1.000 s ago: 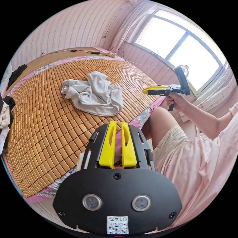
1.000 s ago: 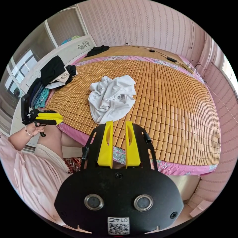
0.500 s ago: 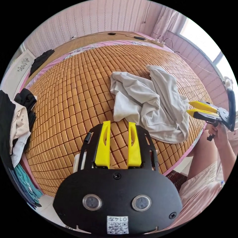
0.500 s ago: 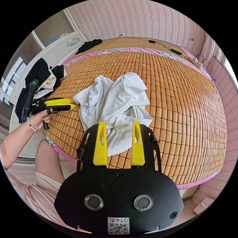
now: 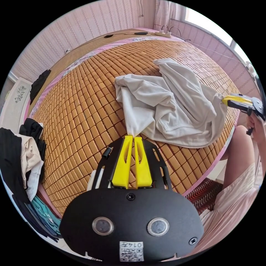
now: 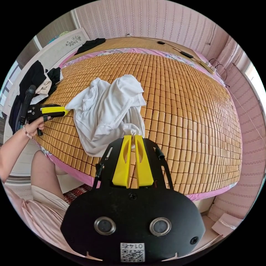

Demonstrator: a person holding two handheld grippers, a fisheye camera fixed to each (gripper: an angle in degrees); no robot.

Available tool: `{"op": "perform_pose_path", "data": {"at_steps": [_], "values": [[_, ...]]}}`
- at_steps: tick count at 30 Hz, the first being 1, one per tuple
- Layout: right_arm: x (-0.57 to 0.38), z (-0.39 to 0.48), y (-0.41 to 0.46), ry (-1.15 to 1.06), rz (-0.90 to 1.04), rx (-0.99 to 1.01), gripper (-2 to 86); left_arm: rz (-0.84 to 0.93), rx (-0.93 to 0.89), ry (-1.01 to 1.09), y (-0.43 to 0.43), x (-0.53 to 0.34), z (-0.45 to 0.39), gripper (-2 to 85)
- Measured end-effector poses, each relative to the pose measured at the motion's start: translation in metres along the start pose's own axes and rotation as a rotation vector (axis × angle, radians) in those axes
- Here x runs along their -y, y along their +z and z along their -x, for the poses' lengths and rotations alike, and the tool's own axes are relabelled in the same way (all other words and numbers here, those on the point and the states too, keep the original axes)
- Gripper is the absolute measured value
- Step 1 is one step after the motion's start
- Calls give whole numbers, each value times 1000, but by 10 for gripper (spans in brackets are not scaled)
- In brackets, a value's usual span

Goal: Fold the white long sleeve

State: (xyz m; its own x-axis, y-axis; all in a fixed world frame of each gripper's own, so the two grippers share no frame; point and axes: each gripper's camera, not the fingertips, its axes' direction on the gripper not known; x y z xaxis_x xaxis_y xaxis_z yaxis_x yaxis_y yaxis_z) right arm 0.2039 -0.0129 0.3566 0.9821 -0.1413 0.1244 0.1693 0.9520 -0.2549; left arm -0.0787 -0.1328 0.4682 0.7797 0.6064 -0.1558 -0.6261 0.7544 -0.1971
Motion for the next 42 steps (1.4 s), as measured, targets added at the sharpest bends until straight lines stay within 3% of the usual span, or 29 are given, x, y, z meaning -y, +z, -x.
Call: {"op": "perform_pose_path", "data": {"at_steps": [9, 16, 22, 25, 31, 35, 38, 42], "values": [[-69, -62, -28, 104, 56, 118, 23, -21, -229, -65, -46, -114, 12, -7], [-60, -68, -32, 129, -11, 165, 106, -25, -247, -159, -40, -159, 6, -7], [-13, -55, 12, -54, 141, -89, 81, -2, -236, -176, -43, -164, 17, -7], [-17, -59, 12, -148, 234, -38, 13, 1, -236, -183, -48, -171, 27, -7], [-82, -75, -14, -376, 335, -84, 14, 7, -270, -190, -52, -194, 45, -7], [-84, -107, -39, -235, 274, 42, 93, 15, -269, -186, -59, -209, 52, -8], [-79, -128, -43, -78, 193, 145, 102, 11, -274, -192, -67, -222, 57, -8], [-82, -124, -16, -56, 293, 126, 80, 1, -284, -202, -78, -244, 62, -8]]}}
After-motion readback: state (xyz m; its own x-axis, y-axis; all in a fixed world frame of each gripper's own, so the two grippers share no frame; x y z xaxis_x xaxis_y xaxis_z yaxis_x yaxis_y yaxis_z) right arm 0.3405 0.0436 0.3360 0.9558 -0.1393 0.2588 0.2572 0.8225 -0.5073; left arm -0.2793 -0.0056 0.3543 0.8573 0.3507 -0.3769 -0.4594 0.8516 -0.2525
